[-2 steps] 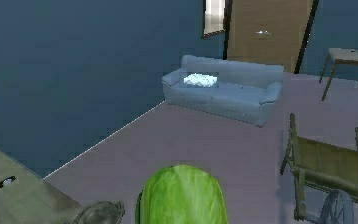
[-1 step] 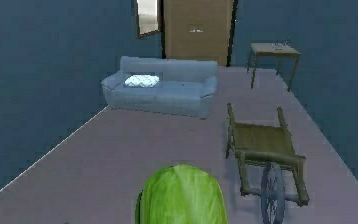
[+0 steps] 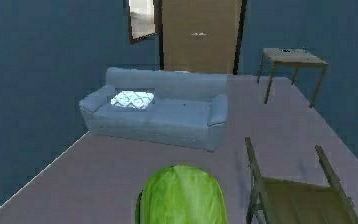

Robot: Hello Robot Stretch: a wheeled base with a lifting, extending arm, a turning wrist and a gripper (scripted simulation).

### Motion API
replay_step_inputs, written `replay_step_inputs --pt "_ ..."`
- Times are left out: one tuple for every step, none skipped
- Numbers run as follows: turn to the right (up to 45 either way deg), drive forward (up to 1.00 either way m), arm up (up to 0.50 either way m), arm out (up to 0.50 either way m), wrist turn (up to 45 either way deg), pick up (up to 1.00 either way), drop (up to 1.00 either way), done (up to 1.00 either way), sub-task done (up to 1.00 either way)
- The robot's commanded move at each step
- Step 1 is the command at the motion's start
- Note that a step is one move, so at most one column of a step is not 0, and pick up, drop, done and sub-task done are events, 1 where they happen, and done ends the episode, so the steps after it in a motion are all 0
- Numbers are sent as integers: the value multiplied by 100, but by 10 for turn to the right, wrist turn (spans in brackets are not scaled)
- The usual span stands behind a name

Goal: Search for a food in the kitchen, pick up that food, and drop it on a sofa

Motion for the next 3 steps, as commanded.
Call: replay_step_inputs --pt "-120 0 0 0 0 0 0 0 0" --pt "0 100 0 0 0 0 0 0 0" --pt "-30 0 0 0 0 0 0 0 0"
